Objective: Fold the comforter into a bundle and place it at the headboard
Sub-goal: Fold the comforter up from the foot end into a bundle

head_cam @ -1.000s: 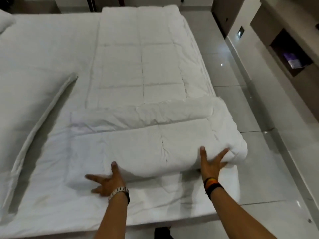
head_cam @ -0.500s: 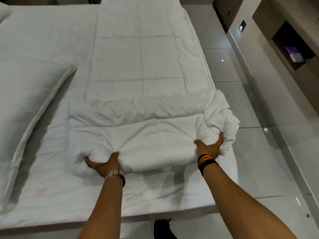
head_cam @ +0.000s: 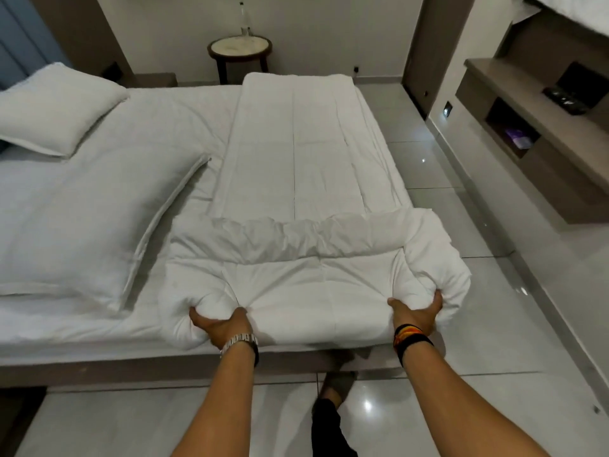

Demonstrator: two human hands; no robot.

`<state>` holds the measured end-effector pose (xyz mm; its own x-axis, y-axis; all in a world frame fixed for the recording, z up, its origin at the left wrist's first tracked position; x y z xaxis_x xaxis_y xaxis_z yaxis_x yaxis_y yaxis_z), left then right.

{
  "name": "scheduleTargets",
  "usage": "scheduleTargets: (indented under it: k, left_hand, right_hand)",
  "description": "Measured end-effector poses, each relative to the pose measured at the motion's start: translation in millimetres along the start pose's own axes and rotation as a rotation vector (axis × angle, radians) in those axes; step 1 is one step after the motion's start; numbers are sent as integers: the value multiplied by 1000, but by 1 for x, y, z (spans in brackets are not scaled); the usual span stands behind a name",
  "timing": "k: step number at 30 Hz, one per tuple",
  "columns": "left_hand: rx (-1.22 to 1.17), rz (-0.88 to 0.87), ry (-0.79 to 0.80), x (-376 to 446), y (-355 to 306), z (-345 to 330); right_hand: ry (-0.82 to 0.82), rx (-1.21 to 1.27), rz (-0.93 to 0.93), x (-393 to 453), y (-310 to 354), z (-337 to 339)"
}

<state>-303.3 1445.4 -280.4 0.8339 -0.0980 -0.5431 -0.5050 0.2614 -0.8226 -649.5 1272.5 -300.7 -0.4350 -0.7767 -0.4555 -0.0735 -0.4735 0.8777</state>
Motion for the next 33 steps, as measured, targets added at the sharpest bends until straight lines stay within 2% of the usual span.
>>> scheduleTargets:
  k: [4, 8, 11, 12, 14, 16, 18, 21, 23, 26, 28, 30, 33]
  left_hand:
    - [56, 14, -2, -31, 17, 57]
    - [49, 181, -16, -40, 25, 79]
    - [-144, 192, -54, -24, -14, 60]
    - [-193, 195, -24, -16, -35, 41]
    - [-155, 110, 68, -1, -86, 1]
    - [-56, -173, 205, 24, -139, -45]
    - [0, -352, 305, 40, -173, -83]
    - [107, -415, 233, 68, -167, -115]
    - [146, -320, 147, 89, -131, -126]
    - [304, -60, 145, 111, -74, -156]
    - [322, 56, 136, 123, -52, -176]
    - [276, 36, 115, 148, -43, -198]
    - [83, 55, 66, 183, -37, -227]
  right_hand:
    - [-49, -60, -20, -48, -22, 51]
    - [-73, -104, -148, -79, -30, 73]
    - [-21, -161, -130, -86, 16, 48]
    - [1, -152, -99, -79, 41, 28]
    - [70, -84, 18, -59, 96, -20]
    - [149, 65, 187, -28, 148, -68]
    - [193, 109, 332, -5, 180, -100]
    - [117, -88, 419, 32, 165, -125]
    - [86, -175, 251, 59, 112, -129]
    - [133, -223, -95, 93, 41, -148]
    - [166, -208, -156, 116, 28, -172]
    - [149, -145, -186, 144, 30, -201]
    - [49, -40, -283, 173, 35, -237]
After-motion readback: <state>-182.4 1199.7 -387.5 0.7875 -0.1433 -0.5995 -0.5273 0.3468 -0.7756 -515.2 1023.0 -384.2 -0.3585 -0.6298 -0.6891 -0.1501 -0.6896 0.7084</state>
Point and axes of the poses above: each hand's wrist, its own x-axis towards the middle knuckle, its own z-axis out of the back of the hand, y = z × x, the point moved 6 cm from there along x, towards the middle knuckle, and after that the axes turned 2 degrees about x, right-handed, at the moved point
